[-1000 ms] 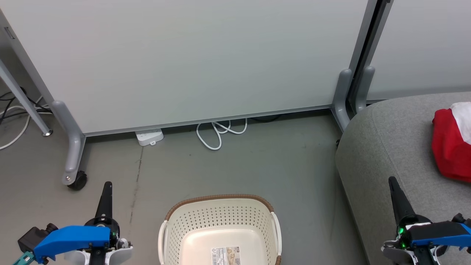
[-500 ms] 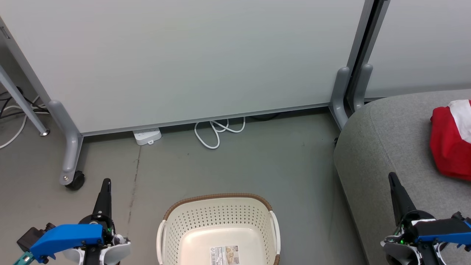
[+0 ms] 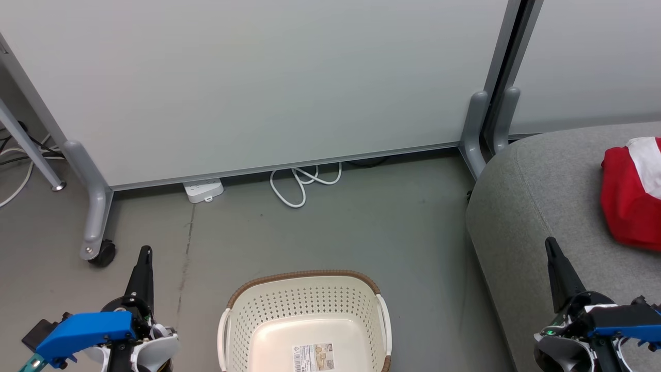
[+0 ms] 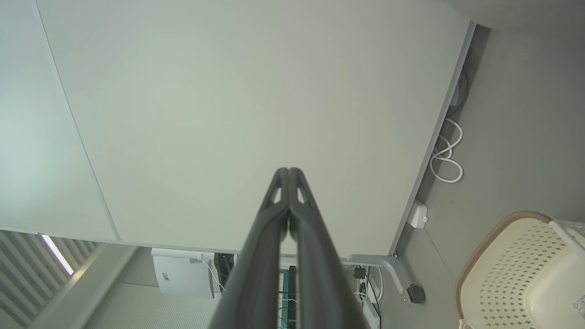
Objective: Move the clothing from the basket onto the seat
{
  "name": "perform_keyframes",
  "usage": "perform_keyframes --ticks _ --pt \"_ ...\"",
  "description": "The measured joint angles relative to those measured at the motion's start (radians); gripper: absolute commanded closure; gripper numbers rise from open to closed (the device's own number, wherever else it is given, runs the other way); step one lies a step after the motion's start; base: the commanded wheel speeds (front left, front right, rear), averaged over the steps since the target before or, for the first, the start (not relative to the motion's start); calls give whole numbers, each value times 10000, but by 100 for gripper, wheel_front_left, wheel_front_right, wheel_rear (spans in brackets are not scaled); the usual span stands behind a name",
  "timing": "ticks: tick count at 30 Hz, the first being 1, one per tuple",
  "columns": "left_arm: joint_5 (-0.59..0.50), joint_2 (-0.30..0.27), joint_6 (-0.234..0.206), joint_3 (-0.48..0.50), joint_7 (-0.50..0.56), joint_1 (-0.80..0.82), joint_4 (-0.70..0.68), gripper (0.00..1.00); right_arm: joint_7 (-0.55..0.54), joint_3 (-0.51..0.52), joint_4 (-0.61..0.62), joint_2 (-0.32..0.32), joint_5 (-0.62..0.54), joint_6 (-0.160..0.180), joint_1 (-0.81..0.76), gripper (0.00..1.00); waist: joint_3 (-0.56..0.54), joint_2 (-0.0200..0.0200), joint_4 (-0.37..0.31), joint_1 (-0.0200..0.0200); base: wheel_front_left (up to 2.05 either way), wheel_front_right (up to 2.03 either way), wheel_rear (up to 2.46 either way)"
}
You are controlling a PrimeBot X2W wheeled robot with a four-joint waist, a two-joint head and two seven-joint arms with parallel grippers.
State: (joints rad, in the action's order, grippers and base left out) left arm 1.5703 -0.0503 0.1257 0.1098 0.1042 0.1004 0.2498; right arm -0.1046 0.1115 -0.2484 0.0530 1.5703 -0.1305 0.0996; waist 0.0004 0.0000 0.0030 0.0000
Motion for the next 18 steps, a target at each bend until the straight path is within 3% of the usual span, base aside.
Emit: perform_keyframes --ticks 18 --pt "414 0 33 48 98 40 -10 100 -90 29 17 -15 410 0 43 100 23 0 -31 0 0 0 0"
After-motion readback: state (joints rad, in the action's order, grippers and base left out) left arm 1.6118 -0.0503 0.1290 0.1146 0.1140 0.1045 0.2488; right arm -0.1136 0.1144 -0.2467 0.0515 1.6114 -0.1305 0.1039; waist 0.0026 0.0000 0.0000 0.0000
